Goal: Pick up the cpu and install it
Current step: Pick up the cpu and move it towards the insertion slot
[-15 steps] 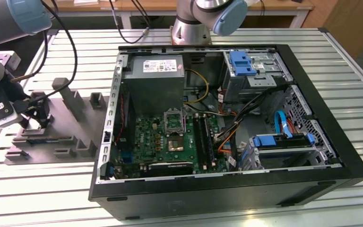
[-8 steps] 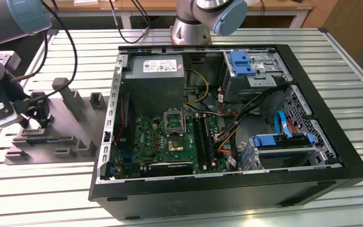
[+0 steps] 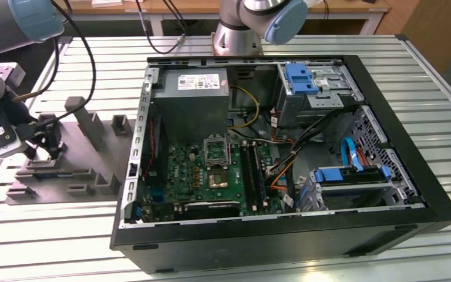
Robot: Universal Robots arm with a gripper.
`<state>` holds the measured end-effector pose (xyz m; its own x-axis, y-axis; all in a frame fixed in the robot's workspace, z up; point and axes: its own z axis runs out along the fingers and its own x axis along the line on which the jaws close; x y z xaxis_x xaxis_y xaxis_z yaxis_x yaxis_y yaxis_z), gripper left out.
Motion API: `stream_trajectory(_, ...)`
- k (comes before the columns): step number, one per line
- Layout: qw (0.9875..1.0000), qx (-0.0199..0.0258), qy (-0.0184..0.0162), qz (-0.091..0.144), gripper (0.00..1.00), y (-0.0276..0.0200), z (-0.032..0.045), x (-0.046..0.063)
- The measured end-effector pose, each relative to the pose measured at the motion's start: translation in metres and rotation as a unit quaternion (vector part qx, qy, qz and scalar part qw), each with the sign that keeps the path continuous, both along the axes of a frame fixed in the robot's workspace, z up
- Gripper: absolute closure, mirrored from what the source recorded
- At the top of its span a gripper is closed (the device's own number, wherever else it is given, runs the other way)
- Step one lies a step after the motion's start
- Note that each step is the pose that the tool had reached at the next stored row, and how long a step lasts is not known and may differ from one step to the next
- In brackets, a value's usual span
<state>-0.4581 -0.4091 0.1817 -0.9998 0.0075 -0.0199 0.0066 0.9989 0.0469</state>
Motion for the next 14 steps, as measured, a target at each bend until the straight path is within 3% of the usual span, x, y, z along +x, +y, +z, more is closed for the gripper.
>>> stream_trajectory(14, 1.0, 0.0002, -0.0005, 0.0, 0.46, 0.0, 0.0005, -0.0032)
